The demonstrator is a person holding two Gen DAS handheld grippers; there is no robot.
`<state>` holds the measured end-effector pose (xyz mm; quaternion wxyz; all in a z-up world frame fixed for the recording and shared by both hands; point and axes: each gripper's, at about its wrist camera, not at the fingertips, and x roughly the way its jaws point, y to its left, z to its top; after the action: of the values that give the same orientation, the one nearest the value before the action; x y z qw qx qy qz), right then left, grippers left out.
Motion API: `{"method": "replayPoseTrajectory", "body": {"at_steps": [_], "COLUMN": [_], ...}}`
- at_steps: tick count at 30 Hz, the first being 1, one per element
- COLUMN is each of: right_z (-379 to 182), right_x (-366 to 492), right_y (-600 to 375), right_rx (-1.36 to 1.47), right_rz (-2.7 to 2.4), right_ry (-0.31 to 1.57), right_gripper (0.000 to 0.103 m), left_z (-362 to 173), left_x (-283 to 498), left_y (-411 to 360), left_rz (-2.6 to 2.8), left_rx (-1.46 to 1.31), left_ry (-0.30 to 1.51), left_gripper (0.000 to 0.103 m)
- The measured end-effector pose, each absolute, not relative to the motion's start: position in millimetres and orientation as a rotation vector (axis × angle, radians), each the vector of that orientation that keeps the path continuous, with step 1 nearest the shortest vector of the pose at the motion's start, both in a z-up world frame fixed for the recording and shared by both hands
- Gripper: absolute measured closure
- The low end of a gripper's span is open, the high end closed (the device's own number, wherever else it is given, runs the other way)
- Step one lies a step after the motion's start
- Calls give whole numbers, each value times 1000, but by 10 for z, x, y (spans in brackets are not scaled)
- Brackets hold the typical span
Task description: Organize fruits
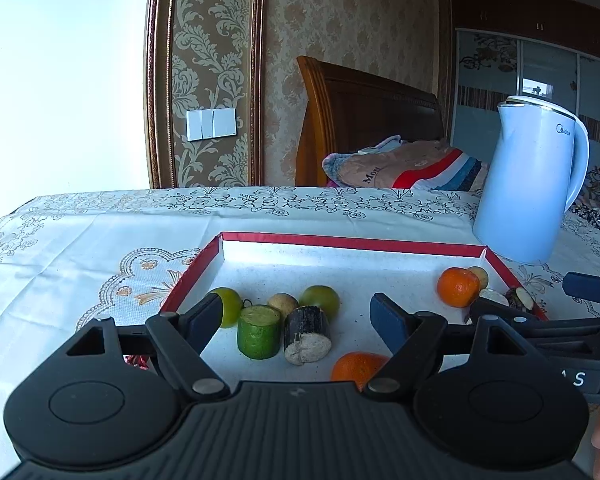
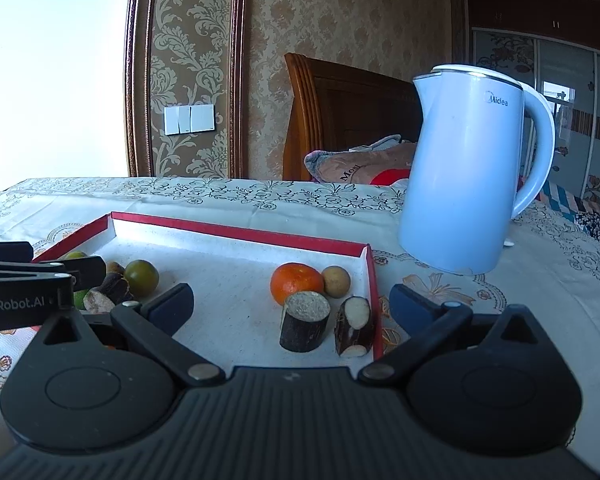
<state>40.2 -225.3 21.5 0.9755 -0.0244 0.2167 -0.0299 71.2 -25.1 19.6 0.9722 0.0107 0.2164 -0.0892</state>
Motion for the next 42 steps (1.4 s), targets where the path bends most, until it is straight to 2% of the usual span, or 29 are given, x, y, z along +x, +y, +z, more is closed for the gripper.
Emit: {"method": "replayPoseTrajectory", "body": {"at_steps": [22,42], "right_z": [141,95], "right_x": [-132,-65], "right_y": [-2337,-2383], "right_rx": [54,83], "right_rz": [0,-12], "right_ry": [481,528], "right_gripper": [0,0], "left_z": [102,93], "left_x": [156,139], "left_y": [-150,-203], "left_rz": [-190,-165], "left_rx": [35,69], "left_ry": [447,439], "left_gripper": [21,19]}}
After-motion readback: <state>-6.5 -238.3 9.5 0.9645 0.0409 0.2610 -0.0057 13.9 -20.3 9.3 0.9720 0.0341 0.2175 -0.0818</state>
